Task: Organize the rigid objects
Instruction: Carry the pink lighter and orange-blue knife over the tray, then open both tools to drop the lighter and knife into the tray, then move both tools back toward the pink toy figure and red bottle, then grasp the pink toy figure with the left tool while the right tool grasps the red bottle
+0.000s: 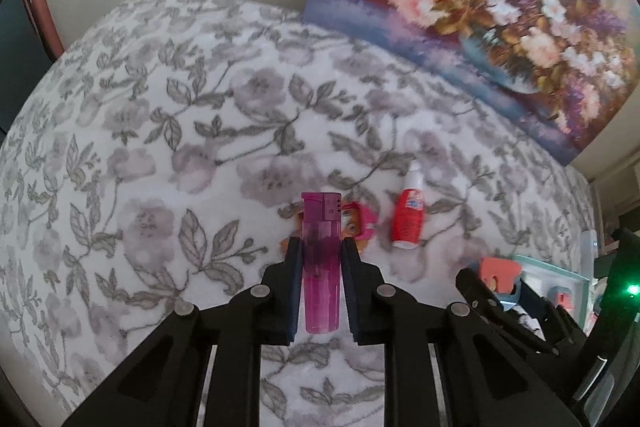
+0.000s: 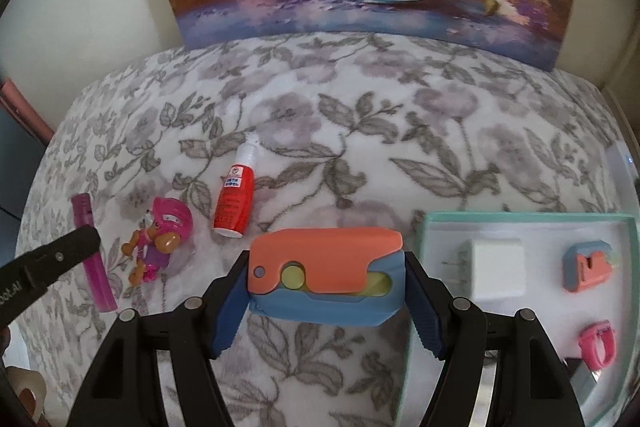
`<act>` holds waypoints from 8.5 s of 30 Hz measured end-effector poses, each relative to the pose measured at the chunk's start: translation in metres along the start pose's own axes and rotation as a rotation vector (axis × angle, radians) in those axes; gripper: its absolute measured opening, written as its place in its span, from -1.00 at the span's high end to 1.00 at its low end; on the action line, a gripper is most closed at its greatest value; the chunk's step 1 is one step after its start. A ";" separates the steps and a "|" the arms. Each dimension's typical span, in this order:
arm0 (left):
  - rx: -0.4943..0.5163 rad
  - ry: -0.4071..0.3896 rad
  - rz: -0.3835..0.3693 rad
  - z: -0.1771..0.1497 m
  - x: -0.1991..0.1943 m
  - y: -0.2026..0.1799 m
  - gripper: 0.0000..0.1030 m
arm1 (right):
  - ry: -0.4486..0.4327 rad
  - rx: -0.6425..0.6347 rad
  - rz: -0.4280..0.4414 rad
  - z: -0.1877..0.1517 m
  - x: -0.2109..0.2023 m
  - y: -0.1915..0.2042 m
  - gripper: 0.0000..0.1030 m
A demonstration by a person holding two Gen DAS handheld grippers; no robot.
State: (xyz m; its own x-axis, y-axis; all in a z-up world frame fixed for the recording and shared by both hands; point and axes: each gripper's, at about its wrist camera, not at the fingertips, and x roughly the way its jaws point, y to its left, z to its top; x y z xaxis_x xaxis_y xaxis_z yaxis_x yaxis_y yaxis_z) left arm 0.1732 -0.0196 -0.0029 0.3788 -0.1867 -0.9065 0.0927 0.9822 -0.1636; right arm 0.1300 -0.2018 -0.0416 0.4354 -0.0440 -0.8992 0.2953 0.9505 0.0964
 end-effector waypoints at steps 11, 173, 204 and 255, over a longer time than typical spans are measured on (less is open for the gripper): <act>0.070 -0.101 -0.059 -0.018 -0.063 -0.044 0.62 | -0.021 0.092 -0.064 -0.017 -0.067 -0.040 -0.43; -0.338 0.062 0.018 -0.032 0.020 0.067 -0.74 | -0.092 0.114 -0.089 -0.010 -0.056 -0.008 -1.00; -0.146 0.066 -0.046 -0.007 0.074 0.044 -0.73 | 0.050 0.018 0.023 0.041 0.056 0.043 -0.55; 0.017 0.039 -0.025 -0.044 0.015 0.017 0.26 | 0.057 0.081 0.132 -0.044 -0.006 0.032 0.50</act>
State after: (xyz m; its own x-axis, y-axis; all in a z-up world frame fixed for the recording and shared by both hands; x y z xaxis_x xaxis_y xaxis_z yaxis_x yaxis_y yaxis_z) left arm 0.1400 -0.0044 -0.0367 0.3399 -0.2103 -0.9166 0.1179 0.9765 -0.1803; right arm 0.0998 -0.1576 -0.0522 0.4270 0.0995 -0.8988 0.3071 0.9189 0.2476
